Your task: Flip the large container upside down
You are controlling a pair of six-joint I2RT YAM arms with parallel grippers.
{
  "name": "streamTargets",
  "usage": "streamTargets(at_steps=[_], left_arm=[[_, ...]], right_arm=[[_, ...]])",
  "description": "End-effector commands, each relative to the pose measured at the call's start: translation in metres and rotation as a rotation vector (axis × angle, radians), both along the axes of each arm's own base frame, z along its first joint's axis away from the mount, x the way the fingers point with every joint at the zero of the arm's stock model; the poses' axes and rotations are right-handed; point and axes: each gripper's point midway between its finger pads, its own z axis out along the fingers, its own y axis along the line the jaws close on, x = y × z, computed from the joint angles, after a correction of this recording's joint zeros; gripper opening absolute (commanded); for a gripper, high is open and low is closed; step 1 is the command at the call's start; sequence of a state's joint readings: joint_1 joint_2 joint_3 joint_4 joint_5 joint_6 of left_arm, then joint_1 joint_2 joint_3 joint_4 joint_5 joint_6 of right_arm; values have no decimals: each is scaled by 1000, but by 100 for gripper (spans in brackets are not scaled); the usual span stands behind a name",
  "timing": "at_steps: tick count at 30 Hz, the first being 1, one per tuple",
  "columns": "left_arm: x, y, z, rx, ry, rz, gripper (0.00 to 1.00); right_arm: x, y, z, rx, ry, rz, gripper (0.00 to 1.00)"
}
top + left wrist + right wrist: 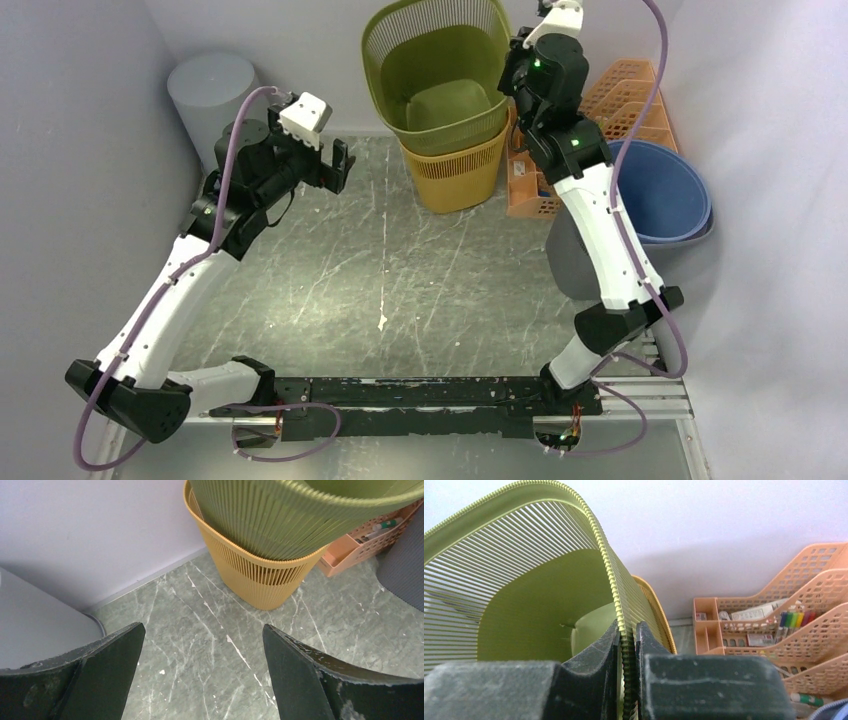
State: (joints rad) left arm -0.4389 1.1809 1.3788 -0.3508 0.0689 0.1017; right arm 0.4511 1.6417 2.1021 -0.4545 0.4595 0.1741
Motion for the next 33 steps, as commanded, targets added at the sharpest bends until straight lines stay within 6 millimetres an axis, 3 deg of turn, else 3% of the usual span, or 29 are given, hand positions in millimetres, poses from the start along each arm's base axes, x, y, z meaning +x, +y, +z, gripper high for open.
streamTargets(at_steps=[1, 4, 8, 16, 19, 22, 26, 30, 33], left_arm=[[-2, 19, 12, -14, -32, 79, 100], [1, 27, 12, -16, -29, 124, 100], [7, 42, 17, -34, -29, 208, 100], [27, 91, 22, -62, -9, 431, 99], [32, 118, 34, -80, -32, 524, 100], [33, 138, 52, -111, -56, 579, 100], [29, 141, 81, -156, -98, 562, 100], [29, 139, 99, -134, -119, 533, 100], [26, 146, 110, -112, -133, 559, 100]], right_arm=[[-75, -33, 164, 285, -521, 18, 0], [-96, -39, 189, 307, -589, 43, 0], [-122, -40, 207, 342, -647, 106, 0], [-179, -37, 218, 418, -672, 278, 0], [-199, -38, 215, 428, -661, 327, 0], [-211, -34, 206, 435, -628, 377, 0], [-216, -19, 181, 412, -543, 458, 0], [-212, -3, 144, 375, -436, 521, 0], [-205, 8, 105, 357, -338, 546, 0]])
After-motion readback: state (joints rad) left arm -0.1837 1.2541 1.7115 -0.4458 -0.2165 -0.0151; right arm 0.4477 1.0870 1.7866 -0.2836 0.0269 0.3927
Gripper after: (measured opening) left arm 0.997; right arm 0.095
